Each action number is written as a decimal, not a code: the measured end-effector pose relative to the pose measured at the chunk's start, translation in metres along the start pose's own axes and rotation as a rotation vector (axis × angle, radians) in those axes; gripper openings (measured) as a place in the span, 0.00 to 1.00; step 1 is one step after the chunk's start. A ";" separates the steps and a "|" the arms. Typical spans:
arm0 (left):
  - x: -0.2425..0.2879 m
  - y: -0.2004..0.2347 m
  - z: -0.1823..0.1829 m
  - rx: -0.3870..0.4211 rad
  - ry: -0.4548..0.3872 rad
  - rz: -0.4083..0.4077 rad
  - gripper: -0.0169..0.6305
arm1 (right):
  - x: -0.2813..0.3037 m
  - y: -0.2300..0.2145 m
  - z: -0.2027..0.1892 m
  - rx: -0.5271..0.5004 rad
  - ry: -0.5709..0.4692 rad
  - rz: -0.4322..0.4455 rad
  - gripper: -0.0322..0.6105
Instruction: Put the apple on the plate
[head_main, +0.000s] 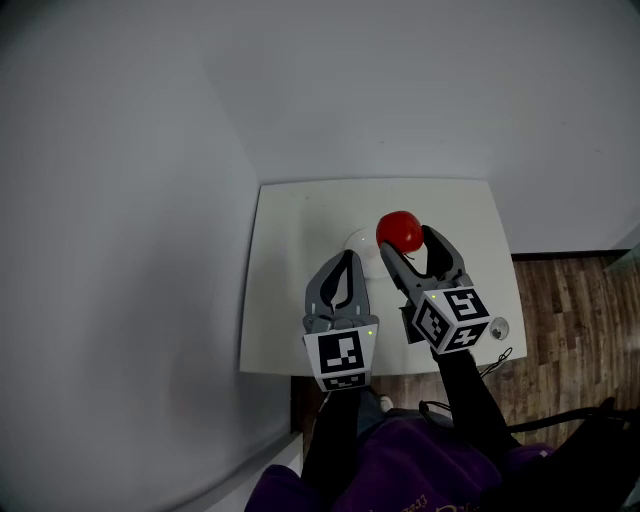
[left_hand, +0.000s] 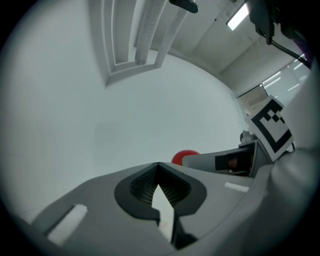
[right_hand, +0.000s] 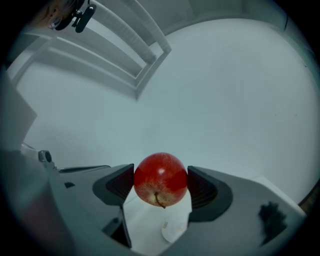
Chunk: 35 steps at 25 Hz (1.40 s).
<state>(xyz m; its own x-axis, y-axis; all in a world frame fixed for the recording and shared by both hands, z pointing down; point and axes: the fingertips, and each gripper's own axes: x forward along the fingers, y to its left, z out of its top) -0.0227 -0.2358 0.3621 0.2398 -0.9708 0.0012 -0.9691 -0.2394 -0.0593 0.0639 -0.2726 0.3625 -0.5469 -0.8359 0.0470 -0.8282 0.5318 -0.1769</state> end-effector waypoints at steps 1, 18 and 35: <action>0.005 0.002 -0.003 -0.001 0.008 -0.003 0.04 | 0.006 -0.002 -0.003 0.000 0.008 -0.002 0.57; 0.061 0.018 -0.070 -0.028 0.155 -0.058 0.04 | 0.066 -0.033 -0.075 0.007 0.195 -0.039 0.57; 0.077 0.019 -0.117 -0.025 0.259 -0.134 0.04 | 0.089 -0.045 -0.136 0.033 0.331 -0.083 0.57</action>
<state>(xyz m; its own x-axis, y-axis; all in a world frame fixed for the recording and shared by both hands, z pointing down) -0.0295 -0.3168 0.4776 0.3462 -0.9006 0.2627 -0.9316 -0.3631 -0.0172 0.0357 -0.3522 0.5078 -0.4924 -0.7841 0.3778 -0.8701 0.4546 -0.1904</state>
